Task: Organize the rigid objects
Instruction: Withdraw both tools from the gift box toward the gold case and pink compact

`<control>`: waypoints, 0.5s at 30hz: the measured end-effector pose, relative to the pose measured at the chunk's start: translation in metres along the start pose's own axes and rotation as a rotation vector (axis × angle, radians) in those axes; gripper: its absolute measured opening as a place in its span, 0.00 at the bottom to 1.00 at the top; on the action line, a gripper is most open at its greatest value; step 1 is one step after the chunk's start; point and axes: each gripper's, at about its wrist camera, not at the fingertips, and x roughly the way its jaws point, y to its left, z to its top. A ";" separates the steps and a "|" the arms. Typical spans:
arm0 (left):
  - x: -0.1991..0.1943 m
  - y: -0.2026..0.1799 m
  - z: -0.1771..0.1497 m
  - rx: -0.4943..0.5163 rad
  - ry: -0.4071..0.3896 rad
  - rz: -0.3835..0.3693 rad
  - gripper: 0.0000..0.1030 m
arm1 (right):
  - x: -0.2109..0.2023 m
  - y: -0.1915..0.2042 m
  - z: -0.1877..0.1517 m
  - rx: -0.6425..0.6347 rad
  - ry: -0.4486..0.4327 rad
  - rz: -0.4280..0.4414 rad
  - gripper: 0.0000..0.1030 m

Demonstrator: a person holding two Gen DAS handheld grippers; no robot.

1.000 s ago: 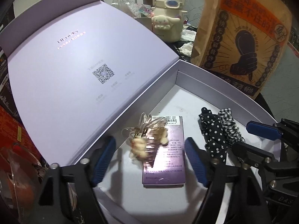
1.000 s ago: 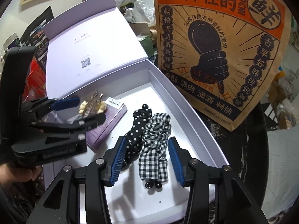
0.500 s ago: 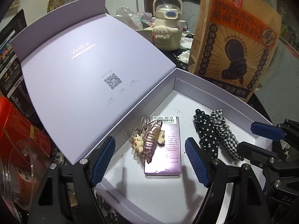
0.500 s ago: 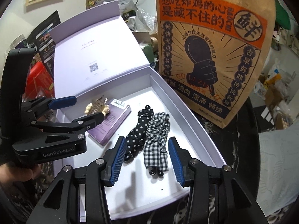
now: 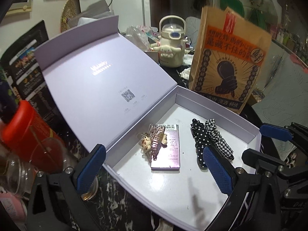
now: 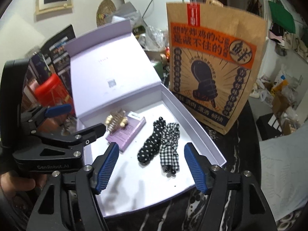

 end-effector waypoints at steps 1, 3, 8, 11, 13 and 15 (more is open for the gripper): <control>0.000 0.001 -0.001 -0.002 -0.004 -0.001 1.00 | -0.003 0.001 0.000 0.003 -0.003 0.000 0.70; -0.005 0.002 -0.004 -0.008 -0.017 -0.005 1.00 | -0.011 0.004 0.000 0.011 -0.016 -0.003 0.77; -0.016 0.001 -0.010 -0.015 -0.036 -0.009 1.00 | -0.028 0.011 -0.002 0.023 -0.043 -0.011 0.84; -0.029 0.002 -0.014 -0.018 -0.052 -0.005 1.00 | -0.040 0.016 -0.005 0.017 -0.067 -0.019 0.85; -0.038 0.003 -0.017 -0.020 -0.061 -0.005 1.00 | -0.048 0.020 -0.007 0.014 -0.079 -0.018 0.86; -0.047 0.004 -0.019 -0.022 -0.072 -0.010 1.00 | -0.055 0.022 -0.008 0.011 -0.089 -0.009 0.86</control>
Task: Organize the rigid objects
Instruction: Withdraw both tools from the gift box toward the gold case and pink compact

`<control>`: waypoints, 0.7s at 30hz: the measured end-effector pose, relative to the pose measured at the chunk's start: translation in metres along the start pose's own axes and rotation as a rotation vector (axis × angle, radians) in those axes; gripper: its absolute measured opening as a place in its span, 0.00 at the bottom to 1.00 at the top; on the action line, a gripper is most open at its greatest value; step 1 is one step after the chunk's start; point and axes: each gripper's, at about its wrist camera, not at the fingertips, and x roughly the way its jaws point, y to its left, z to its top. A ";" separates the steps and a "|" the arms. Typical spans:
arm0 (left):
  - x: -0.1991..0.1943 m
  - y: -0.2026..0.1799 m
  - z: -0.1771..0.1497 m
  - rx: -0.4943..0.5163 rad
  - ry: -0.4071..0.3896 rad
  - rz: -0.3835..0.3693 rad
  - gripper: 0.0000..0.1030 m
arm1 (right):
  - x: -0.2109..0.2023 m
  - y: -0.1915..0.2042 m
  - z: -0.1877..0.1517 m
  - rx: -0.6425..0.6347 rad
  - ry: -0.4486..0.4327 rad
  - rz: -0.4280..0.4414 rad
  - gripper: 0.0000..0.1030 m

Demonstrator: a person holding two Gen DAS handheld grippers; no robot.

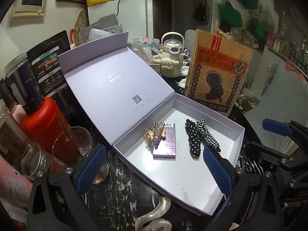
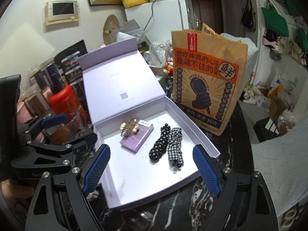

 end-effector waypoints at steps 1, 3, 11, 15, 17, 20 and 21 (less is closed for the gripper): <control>-0.004 0.000 -0.001 -0.001 -0.004 -0.003 1.00 | -0.004 0.002 -0.001 -0.001 -0.005 0.001 0.86; -0.013 0.000 -0.003 -0.001 -0.014 -0.007 1.00 | -0.011 0.005 -0.003 -0.006 -0.015 0.003 0.86; -0.038 -0.001 -0.010 0.000 -0.047 0.003 1.00 | -0.032 0.016 -0.014 -0.032 -0.031 0.000 0.86; -0.047 -0.003 -0.015 0.004 -0.056 0.005 1.00 | -0.042 0.020 -0.020 -0.040 -0.043 -0.002 0.86; -0.051 -0.004 -0.018 0.004 -0.053 -0.002 1.00 | -0.047 0.022 -0.024 -0.046 -0.048 -0.004 0.86; -0.055 -0.005 -0.026 -0.001 -0.040 -0.020 1.00 | -0.053 0.026 -0.029 -0.054 -0.047 -0.004 0.86; -0.056 -0.005 -0.028 0.001 -0.038 -0.021 1.00 | -0.054 0.026 -0.030 -0.056 -0.047 -0.003 0.86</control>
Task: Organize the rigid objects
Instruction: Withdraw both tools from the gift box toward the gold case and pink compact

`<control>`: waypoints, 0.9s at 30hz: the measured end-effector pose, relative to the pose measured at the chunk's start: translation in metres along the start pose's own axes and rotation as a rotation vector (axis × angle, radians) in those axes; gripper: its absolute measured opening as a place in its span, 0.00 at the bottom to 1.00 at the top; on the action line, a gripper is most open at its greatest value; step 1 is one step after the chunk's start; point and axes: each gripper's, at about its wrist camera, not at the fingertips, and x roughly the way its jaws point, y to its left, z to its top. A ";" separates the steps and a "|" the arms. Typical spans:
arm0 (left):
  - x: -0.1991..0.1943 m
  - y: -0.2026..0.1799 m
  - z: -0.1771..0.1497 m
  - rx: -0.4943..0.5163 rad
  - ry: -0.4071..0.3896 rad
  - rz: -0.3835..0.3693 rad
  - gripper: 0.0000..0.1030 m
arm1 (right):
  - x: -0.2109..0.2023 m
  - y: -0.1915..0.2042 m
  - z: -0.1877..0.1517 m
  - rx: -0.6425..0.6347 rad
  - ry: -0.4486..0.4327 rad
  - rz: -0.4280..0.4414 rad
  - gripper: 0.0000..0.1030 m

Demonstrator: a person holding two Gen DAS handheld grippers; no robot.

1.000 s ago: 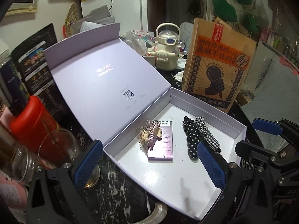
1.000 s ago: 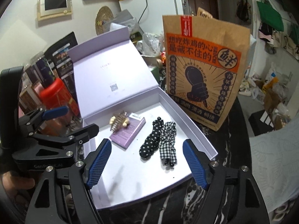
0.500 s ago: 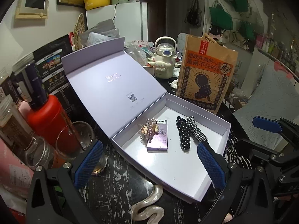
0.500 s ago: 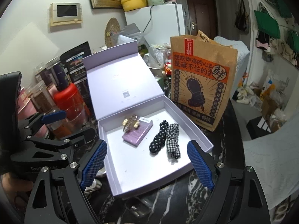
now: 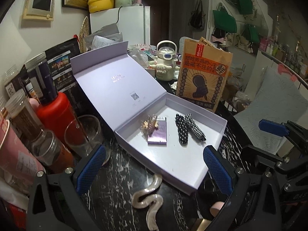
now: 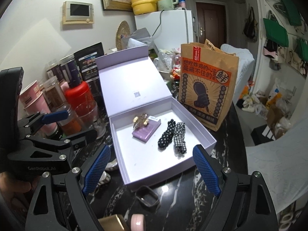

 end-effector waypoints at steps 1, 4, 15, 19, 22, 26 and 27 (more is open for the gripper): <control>-0.002 0.000 -0.002 0.002 0.001 0.002 1.00 | -0.002 0.001 -0.002 -0.002 0.000 -0.001 0.86; -0.006 -0.001 -0.009 0.002 0.002 0.009 1.00 | -0.004 0.003 -0.008 0.001 0.000 0.001 0.86; -0.014 0.004 -0.034 -0.023 0.023 0.046 1.00 | 0.002 0.004 -0.039 0.047 0.051 0.028 0.86; -0.012 0.008 -0.047 -0.049 0.057 0.049 1.00 | 0.003 0.007 -0.052 0.049 0.074 0.037 0.86; -0.013 0.010 -0.056 -0.062 0.070 0.040 1.00 | 0.000 0.010 -0.057 0.043 0.074 0.030 0.86; -0.017 0.011 -0.067 -0.067 0.074 0.050 1.00 | -0.004 0.015 -0.065 0.035 0.068 0.027 0.86; -0.018 0.012 -0.069 -0.072 0.075 0.051 1.00 | -0.005 0.017 -0.067 0.032 0.065 0.027 0.86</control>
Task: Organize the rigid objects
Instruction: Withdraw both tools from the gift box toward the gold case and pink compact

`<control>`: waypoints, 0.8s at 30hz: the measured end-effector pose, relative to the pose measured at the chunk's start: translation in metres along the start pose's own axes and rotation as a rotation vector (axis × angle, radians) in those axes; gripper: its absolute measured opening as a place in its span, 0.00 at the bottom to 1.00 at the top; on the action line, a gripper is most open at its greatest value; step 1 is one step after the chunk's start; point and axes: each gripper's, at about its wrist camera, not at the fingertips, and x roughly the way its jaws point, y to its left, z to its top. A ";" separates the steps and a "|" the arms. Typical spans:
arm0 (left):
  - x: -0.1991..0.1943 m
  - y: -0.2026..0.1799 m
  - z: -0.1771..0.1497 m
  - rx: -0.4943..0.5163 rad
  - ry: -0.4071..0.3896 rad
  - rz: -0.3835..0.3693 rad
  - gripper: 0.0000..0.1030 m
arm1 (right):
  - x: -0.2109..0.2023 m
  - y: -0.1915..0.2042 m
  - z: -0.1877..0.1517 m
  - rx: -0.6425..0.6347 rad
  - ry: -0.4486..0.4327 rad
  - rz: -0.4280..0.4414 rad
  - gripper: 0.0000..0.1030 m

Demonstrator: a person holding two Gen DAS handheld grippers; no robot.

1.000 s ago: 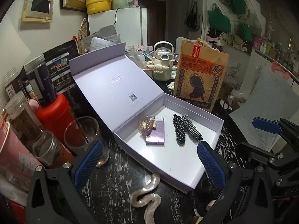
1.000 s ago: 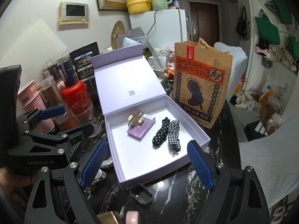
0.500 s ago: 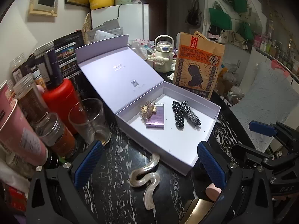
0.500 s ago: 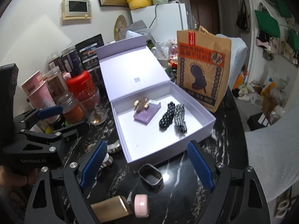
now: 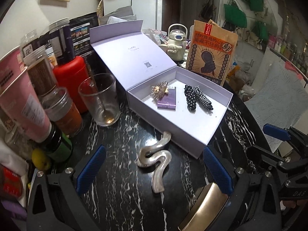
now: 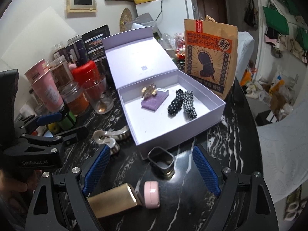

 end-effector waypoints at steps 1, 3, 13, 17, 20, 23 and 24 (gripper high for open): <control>-0.001 0.001 -0.003 -0.007 0.001 0.000 1.00 | -0.001 0.002 -0.003 -0.003 -0.003 0.003 0.86; -0.003 0.001 -0.007 -0.009 0.004 -0.002 1.00 | 0.000 0.004 -0.007 -0.001 0.005 0.013 0.86; -0.006 0.000 -0.034 -0.012 0.039 -0.002 1.00 | 0.002 0.012 -0.034 0.021 0.038 0.033 0.86; -0.007 0.000 -0.042 -0.016 0.046 -0.002 1.00 | 0.003 0.011 -0.045 0.033 0.054 0.037 0.86; -0.007 0.000 -0.048 -0.022 0.057 -0.004 1.00 | 0.003 0.009 -0.052 0.050 0.060 0.032 0.86; -0.006 -0.001 -0.054 -0.021 0.074 0.000 1.00 | 0.000 0.006 -0.058 0.058 0.062 0.024 0.86; -0.006 -0.001 -0.056 -0.022 0.078 0.003 1.00 | 0.000 0.006 -0.060 0.061 0.063 0.019 0.86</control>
